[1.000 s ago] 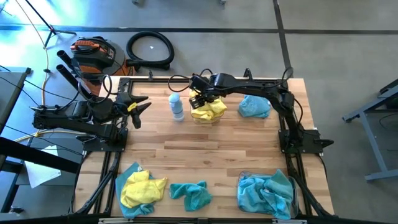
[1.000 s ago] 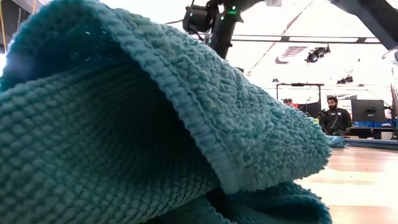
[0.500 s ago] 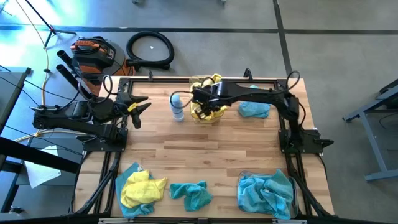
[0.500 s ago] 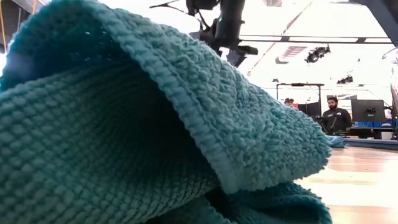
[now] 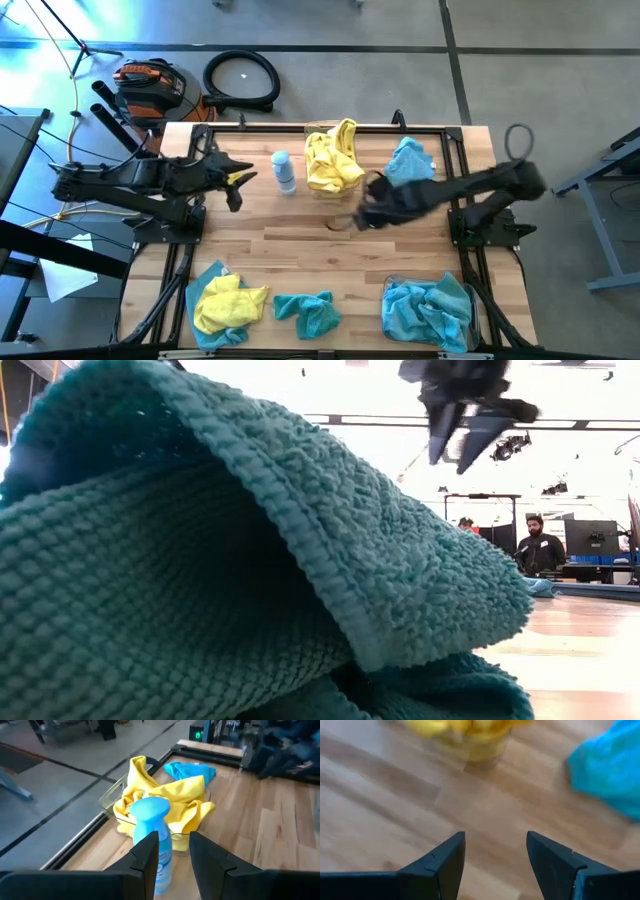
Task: Sort microfiber towel by color & place in baskets
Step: Put the blue towel into the bottom transparent bin
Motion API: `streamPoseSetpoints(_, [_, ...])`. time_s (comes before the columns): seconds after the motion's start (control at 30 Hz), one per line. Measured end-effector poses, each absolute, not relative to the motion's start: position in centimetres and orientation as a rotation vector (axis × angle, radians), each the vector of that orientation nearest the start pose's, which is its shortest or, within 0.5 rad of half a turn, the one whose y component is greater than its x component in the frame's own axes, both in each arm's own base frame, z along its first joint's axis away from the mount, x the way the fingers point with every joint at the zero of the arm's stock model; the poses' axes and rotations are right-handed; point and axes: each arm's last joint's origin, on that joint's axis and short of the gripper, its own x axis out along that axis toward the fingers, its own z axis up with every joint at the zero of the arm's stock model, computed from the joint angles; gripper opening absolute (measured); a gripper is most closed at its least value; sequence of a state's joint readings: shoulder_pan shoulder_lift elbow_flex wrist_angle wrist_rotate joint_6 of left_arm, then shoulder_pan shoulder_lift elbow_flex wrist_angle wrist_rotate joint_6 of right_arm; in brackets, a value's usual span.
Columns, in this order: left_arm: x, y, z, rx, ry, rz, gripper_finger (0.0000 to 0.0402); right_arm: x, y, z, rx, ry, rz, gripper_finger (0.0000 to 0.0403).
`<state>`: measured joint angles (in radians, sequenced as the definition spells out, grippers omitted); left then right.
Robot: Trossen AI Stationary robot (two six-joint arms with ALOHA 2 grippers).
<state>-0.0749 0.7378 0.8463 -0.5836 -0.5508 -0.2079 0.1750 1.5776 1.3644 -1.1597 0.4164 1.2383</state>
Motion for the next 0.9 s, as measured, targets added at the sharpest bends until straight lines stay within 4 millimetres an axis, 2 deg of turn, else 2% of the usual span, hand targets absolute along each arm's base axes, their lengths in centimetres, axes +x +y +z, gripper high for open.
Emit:
streamPoseSetpoints(0.17, [16.9, -0.4, 33.7, -0.075, 0.501, 0.508, 0.0094, 25.3, 6.1, 27.1, 0.768, 0.832, -0.881, 0.0208])
streamPoseSetpoints(0.33, [19.4, -1.9, 34.0, -0.145, 0.635, 0.526, 0.0094, 23.3, 7.6, 26.4, 0.798, 0.785, -0.79, 0.0208])
streamPoseSetpoints(0.5, [22.2, -4.3, 33.6, -0.189, 0.708, 0.512, 0.0094, 22.9, 8.7, 26.0, 0.734, 0.806, -0.715, 0.0208])
streamPoseSetpoints(0.7, [25.3, -8.3, 32.1, -0.128, 0.809, 0.388, 0.0094, 22.8, 9.1, 25.9, 0.664, 0.829, -0.662, 0.0208])
streamPoseSetpoints(0.9, [27.9, -11.6, 30.1, -0.068, 0.881, 0.336, 0.0094, 22.9, 9.2, 26.0, 0.622, 0.838, -0.621, 0.0208])
